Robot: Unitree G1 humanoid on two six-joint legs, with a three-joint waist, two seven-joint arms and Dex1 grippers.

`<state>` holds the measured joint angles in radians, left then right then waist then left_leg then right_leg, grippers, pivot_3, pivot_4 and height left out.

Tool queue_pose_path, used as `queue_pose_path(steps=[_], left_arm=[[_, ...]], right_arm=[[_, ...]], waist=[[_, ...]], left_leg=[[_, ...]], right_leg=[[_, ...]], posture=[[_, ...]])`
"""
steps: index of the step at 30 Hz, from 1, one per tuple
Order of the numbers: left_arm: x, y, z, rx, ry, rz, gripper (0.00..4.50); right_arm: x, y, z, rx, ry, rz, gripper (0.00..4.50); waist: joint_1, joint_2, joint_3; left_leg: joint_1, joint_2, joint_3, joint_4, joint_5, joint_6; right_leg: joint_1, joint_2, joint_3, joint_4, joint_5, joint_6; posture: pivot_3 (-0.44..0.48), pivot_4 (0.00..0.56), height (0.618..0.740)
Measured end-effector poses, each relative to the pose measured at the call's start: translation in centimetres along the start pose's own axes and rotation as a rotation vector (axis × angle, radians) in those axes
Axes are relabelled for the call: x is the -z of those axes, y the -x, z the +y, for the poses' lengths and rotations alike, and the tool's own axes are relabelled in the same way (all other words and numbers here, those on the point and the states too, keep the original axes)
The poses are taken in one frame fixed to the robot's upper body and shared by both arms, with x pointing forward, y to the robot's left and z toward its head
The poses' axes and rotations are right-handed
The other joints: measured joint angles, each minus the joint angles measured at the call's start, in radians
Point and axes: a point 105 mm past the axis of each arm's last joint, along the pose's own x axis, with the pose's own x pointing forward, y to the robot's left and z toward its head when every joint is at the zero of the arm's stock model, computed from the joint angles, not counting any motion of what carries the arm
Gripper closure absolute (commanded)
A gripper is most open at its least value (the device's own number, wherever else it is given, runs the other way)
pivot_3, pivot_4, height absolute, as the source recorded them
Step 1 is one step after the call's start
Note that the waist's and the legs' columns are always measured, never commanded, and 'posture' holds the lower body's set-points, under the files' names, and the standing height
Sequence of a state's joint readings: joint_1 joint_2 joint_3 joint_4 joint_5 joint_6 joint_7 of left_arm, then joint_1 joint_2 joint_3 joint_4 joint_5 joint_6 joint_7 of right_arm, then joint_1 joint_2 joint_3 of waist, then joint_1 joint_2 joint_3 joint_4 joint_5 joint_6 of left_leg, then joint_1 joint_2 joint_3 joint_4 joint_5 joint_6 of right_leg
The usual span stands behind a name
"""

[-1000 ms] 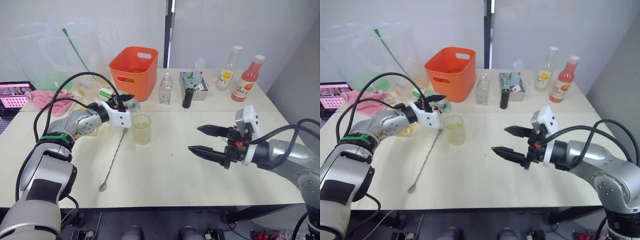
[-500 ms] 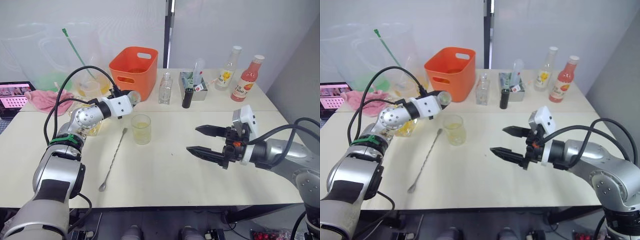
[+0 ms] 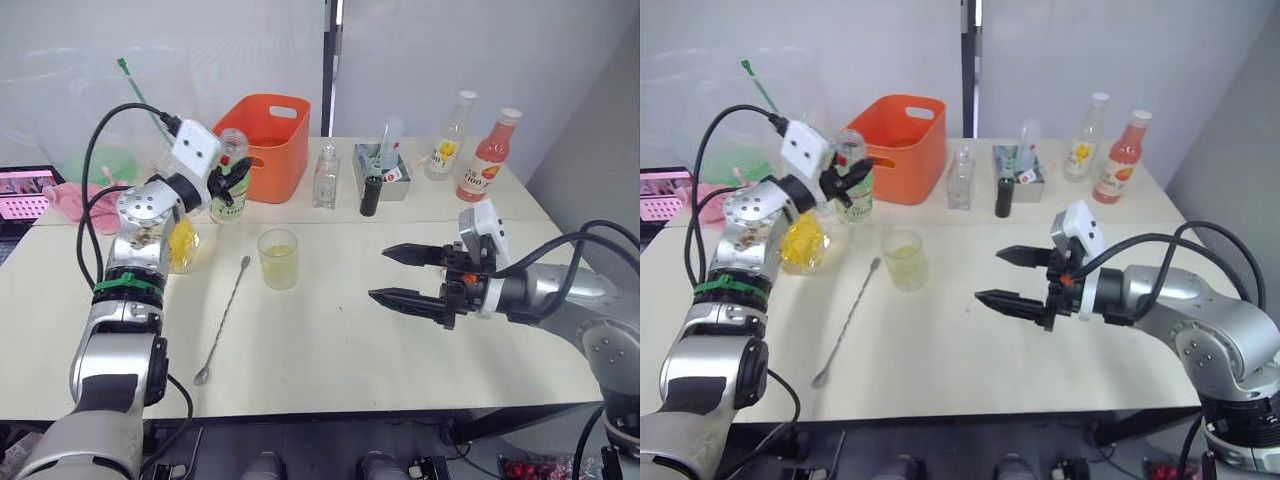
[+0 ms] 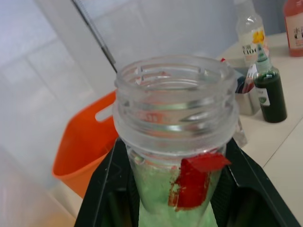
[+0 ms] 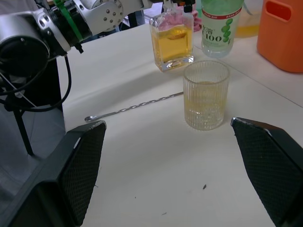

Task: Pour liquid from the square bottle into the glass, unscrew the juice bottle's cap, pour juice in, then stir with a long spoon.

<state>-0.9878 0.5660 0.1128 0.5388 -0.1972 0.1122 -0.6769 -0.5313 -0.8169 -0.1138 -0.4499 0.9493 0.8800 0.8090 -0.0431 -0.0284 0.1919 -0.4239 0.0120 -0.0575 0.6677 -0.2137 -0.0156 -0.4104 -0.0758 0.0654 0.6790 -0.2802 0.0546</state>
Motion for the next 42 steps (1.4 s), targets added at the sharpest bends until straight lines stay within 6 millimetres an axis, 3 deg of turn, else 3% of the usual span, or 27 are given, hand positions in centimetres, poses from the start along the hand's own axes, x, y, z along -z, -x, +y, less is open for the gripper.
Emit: queue_pose_path(steps=[5, 12, 17, 23, 27, 33, 38, 42], left_arm=[[-0.7, 2.4, -0.9, 0.007, 0.179, 0.045, 3.11], [-2.8, 6.3, -0.4, -0.05, 0.115, 0.091, 3.11], [-2.0, 10.2, 0.7, -0.154, 0.112, 0.173, 3.11], [-1.0, 14.3, -0.2, -0.168, 0.157, 0.22, 3.11], [-0.8, 17.3, 1.2, -0.235, 0.187, 0.217, 3.11], [-1.9, 21.5, 4.1, -0.377, 0.267, 0.12, 3.11], [-0.3, 22.9, 6.4, -0.487, 0.322, 0.122, 3.11], [1.0, 22.6, 9.4, -0.58, 0.319, 0.12, 3.11]], right_arm=[[-0.2, -0.4, -0.4, -0.054, -0.006, 0.006, 0.02], [-1.0, -1.3, -0.5, -0.138, 0.02, -0.009, 0.02], [-1.0, -2.0, -0.4, -0.21, 0.022, 0.0, 0.02], [-1.4, -3.4, -0.2, -0.311, 0.08, 0.011, 0.02], [-2.0, -3.8, 0.0, -0.361, 0.099, 0.001, 0.02], [-1.6, -4.3, -0.2, -0.383, 0.098, 0.002, 0.02], [-1.6, -4.5, -0.2, -0.386, 0.099, -0.002, 0.02], [-1.6, -4.4, -0.1, -0.372, 0.105, 0.003, 0.02]], waist=[[-0.003, 0.0, 0.0], [-0.003, 0.0, 0.0], [-0.003, 0.0, 0.0], [0.001, 0.0, 0.0], [0.001, 0.0, 0.0], [0.005, -0.001, -0.001], [0.006, -0.002, -0.001], [0.009, -0.004, -0.002]], left_leg=[[0.0, 0.0, 0.0, 0.001, 0.0, 0.0], [0.0, 0.001, 0.001, 0.001, 0.0, 0.0], [-0.001, 0.002, 0.004, 0.001, 0.0, 0.0], [-0.001, 0.002, 0.005, 0.001, 0.0, 0.0], [-0.001, 0.002, 0.005, 0.001, 0.0, -0.001], [-0.001, 0.002, 0.005, 0.001, 0.0, -0.001], [-0.001, 0.002, 0.005, 0.001, 0.0, -0.001], [-0.001, 0.002, 0.004, 0.0, 0.0, -0.001]], right_leg=[[-0.001, 0.0, 0.0, 0.001, 0.0, 0.0], [-0.004, 0.0, 0.001, 0.0, 0.0, 0.0], [-0.009, 0.0, 0.002, 0.002, 0.0, -0.001], [-0.01, 0.0, 0.002, 0.001, 0.001, -0.002], [-0.01, 0.0, 0.002, 0.001, 0.001, -0.002], [-0.01, -0.001, 0.002, 0.001, 0.001, -0.003], [-0.01, 0.0, 0.001, 0.001, 0.002, -0.003], [-0.01, 0.0, 0.001, 0.001, 0.002, -0.003]], posture=[[0.0, 0.15, 0.74], [0.0, 0.15, 0.74], [0.0, 0.15, 0.74], [0.0, 0.15, 0.74], [0.0, 0.15, 0.74], [0.0, 0.15, 0.74], [0.0, 0.15, 0.74], [0.0, 0.15, 0.74]])
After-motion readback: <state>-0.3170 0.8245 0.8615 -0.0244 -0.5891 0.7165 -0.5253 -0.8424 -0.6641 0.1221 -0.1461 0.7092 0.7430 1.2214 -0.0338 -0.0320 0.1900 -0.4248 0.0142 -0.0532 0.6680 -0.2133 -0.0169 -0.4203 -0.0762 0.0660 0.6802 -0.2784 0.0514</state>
